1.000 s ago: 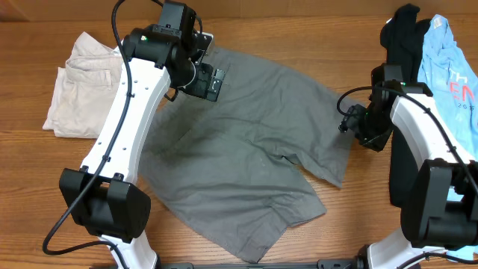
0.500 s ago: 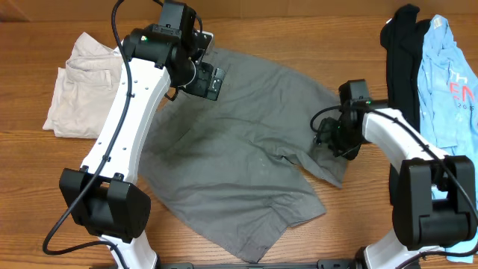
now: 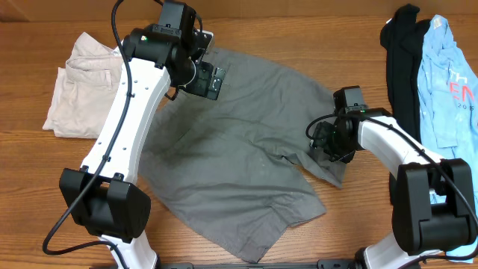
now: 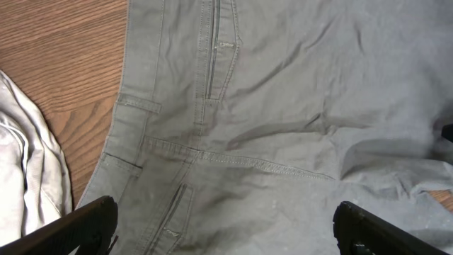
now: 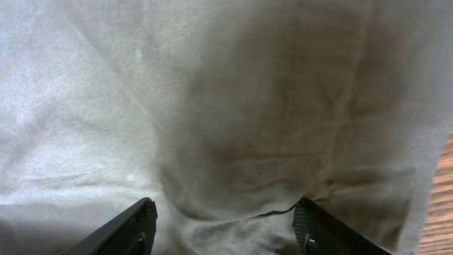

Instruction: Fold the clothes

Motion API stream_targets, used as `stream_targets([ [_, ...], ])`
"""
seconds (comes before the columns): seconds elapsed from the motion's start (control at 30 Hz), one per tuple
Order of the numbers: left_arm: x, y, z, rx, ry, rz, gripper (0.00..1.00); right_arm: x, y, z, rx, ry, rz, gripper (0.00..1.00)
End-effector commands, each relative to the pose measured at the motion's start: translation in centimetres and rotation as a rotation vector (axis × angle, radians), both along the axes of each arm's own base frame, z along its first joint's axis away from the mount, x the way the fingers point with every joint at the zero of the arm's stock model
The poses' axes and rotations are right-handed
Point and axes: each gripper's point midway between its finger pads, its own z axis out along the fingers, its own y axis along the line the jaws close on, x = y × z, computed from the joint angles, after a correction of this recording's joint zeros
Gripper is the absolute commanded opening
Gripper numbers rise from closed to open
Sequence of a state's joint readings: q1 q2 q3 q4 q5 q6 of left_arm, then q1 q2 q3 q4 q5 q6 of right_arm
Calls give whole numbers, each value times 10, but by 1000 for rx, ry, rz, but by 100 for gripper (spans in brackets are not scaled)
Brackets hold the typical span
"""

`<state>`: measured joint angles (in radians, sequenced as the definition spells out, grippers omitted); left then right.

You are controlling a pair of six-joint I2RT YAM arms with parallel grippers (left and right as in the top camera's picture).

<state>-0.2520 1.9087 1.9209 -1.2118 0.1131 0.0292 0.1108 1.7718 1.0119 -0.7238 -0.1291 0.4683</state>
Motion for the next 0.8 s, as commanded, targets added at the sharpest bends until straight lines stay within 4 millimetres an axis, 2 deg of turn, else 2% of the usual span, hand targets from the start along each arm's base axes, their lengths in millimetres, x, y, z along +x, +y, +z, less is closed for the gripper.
stream_targets([
  [0.0, 1, -4, 4, -17, -8, 2, 100, -21, 18, -20, 38, 74, 57, 67],
  [0.1, 1, -4, 4, -17, -8, 2, 100, -26, 19, -27, 34, 102, 61, 67],
  [0.37, 2, -4, 4, -18, -11, 2, 100, -35, 17, -63, 18, 189, 47, 67],
  [0.47, 3, -4, 5, -19, -15, 2, 100, -34, 7, -75, -36, 197, 13, 67],
  [0.6, 4, -5, 5, -20, -19, 2, 100, -18, -13, -89, -142, 142, -39, 67],
  [0.77, 4, -5, 5, -21, -22, 3, 100, 6, -39, -94, -165, 69, -131, 67],
])
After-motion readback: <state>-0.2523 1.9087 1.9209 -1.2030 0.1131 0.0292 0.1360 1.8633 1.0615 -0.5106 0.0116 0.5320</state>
